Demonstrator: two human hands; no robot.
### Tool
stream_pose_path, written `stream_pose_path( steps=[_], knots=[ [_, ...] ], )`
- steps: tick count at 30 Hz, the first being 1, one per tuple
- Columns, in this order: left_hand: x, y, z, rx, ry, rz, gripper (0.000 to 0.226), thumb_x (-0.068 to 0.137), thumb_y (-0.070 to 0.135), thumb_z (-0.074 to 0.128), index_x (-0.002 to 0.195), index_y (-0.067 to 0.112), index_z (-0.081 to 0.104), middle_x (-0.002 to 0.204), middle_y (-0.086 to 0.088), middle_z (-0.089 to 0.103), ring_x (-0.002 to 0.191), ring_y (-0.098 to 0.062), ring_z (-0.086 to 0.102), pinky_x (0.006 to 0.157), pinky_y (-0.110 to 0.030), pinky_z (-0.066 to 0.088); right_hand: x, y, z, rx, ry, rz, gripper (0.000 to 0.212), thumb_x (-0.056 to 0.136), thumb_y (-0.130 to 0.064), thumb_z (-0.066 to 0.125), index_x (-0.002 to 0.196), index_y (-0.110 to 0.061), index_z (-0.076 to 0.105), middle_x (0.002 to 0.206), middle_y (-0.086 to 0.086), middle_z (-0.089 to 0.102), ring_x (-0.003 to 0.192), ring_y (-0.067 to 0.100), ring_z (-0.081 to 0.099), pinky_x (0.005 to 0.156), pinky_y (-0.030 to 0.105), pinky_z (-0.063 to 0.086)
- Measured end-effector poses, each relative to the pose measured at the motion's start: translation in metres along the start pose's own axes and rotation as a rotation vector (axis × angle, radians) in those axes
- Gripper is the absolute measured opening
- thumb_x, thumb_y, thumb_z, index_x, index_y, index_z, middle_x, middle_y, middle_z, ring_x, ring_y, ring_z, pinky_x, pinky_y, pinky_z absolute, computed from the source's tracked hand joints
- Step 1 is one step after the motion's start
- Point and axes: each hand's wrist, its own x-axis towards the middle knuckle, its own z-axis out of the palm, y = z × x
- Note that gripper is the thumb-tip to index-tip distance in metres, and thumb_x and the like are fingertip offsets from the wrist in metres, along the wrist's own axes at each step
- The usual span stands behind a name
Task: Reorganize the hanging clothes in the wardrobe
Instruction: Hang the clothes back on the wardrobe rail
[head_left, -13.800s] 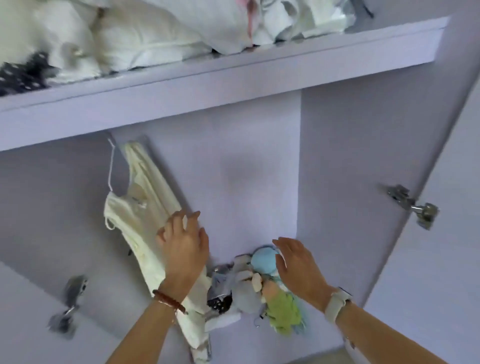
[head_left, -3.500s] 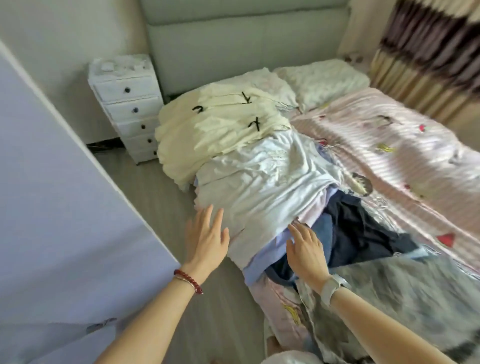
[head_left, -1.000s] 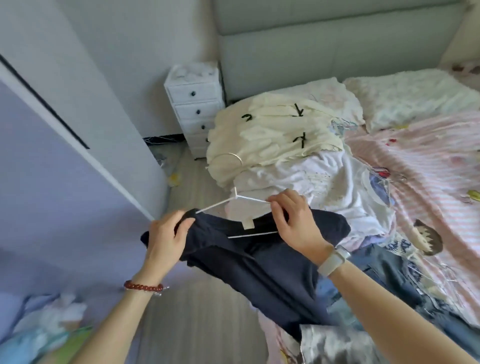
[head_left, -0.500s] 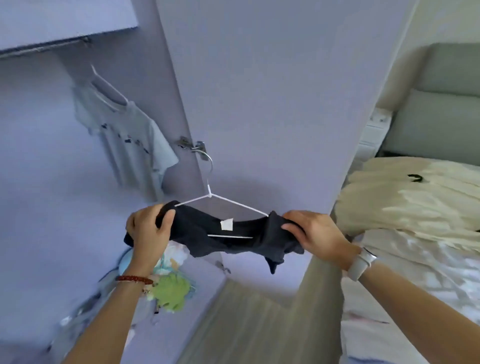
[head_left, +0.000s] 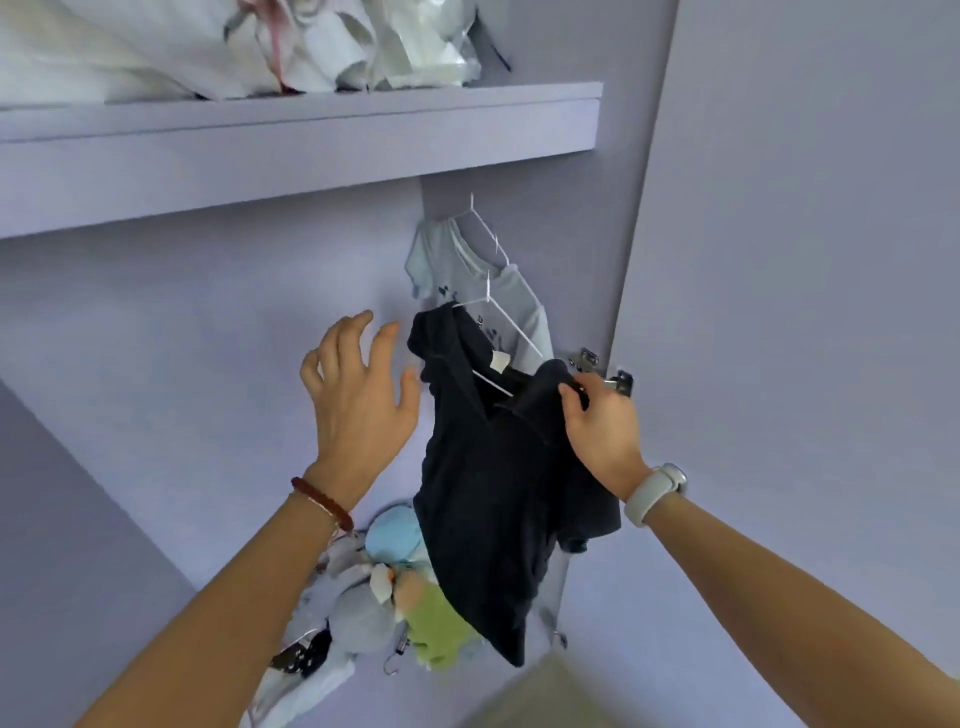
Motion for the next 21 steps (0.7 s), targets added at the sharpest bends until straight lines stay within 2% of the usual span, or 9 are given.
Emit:
stream_pose_path(
  steps=[3,6,10,13,18,21],
  knots=[
    [0.036,0.012,-0.009,0.117,0.168,0.133,0.043,0.081,0.017,0.056,0.123,0.010,0.055,0.133,-0.019,0.048,0.126,-0.038,0.039,0.095,-0.052,0.030,0.048,-0.019,0.016,0.014,0.026,-0.016,0.030,0.095,-0.023,0.043,0.113,-0.003,0.055,0.086,0.020,0.067,0.082,0.039,0.060,0.069,0.037,0.043],
    [0.070,0.019,-0.015,0.242,0.280,0.178,0.048,0.080,0.017,0.056,0.128,0.014,0.052,0.140,-0.017,0.042,0.131,-0.038,0.031,0.101,-0.052,0.023,0.095,-0.035,0.030,0.036,0.025,-0.028,0.029,0.095,-0.021,0.041,0.112,-0.002,0.054,0.092,0.022,0.066,0.086,0.042,0.060,0.070,0.039,0.045],
    [0.107,0.018,-0.009,0.411,0.317,0.105,0.061,0.081,0.023,0.056,0.139,0.020,0.039,0.149,-0.017,0.029,0.138,-0.041,0.019,0.107,-0.058,0.012,0.147,-0.044,0.049,0.049,0.005,-0.014,0.027,0.096,-0.020,0.040,0.111,-0.001,0.052,0.096,0.024,0.064,0.091,0.043,0.058,0.071,0.040,0.043],
    [0.118,0.011,0.004,0.512,0.351,0.065,0.069,0.080,0.026,0.058,0.144,0.023,0.030,0.151,-0.014,0.017,0.138,-0.036,0.007,0.107,-0.059,0.004,0.174,-0.043,0.066,0.041,-0.017,-0.001,0.028,0.096,-0.021,0.039,0.112,-0.001,0.051,0.099,0.024,0.063,0.092,0.043,0.057,0.068,0.037,0.037],
    [0.123,-0.002,0.016,0.645,0.429,0.069,0.070,0.081,0.030,0.057,0.143,0.028,0.025,0.149,-0.008,0.015,0.137,-0.036,0.011,0.108,-0.054,0.000,0.191,-0.031,0.094,0.076,-0.124,0.099,0.030,0.097,-0.021,0.037,0.118,-0.001,0.046,0.106,0.023,0.061,0.097,0.042,0.056,0.068,0.036,0.035],
    [0.124,-0.003,0.017,0.660,0.436,0.078,0.068,0.083,0.033,0.055,0.143,0.028,0.025,0.148,-0.008,0.016,0.136,-0.037,0.012,0.108,-0.055,0.002,0.183,-0.021,0.100,0.102,-0.194,0.089,0.034,0.097,-0.023,0.037,0.124,-0.003,0.042,0.107,0.023,0.061,0.099,0.043,0.055,0.073,0.040,0.041]
  ],
)
